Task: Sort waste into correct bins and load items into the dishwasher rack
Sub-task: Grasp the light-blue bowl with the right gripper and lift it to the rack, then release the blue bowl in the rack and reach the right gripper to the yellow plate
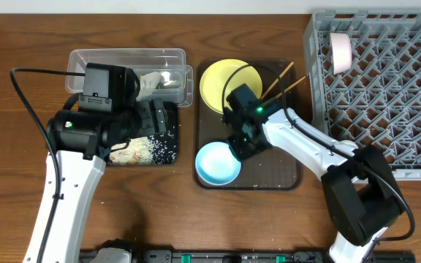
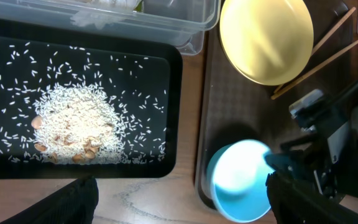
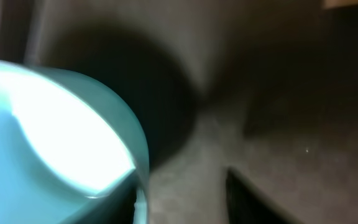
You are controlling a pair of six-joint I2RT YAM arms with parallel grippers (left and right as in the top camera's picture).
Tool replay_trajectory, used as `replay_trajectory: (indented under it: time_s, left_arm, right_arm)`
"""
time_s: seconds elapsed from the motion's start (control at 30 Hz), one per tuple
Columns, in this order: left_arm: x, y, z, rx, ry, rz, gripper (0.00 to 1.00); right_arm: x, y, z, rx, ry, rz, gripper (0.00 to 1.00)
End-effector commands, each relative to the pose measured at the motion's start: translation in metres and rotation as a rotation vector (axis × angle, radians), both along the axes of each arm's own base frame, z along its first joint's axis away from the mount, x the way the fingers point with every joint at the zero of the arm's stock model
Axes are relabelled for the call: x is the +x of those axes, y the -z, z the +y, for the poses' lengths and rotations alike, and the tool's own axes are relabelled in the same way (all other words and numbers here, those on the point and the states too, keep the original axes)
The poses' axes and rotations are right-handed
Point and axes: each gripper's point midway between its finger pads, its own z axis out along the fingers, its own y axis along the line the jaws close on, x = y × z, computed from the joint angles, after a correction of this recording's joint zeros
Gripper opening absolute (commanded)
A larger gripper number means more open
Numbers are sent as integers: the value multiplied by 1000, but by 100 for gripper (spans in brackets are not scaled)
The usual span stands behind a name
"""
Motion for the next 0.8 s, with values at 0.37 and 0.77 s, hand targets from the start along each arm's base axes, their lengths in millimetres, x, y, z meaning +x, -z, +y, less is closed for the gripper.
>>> replay_trajectory:
  time_s: [0.37, 0.77]
  left_arm:
    - [1, -1, 2, 7, -2, -1, 89]
    - [1, -1, 2, 7, -2, -1, 89]
  right_arm:
    - [62, -122, -73, 43, 273, -282, 1]
    - [39, -301, -313, -593, 1102, -990, 1]
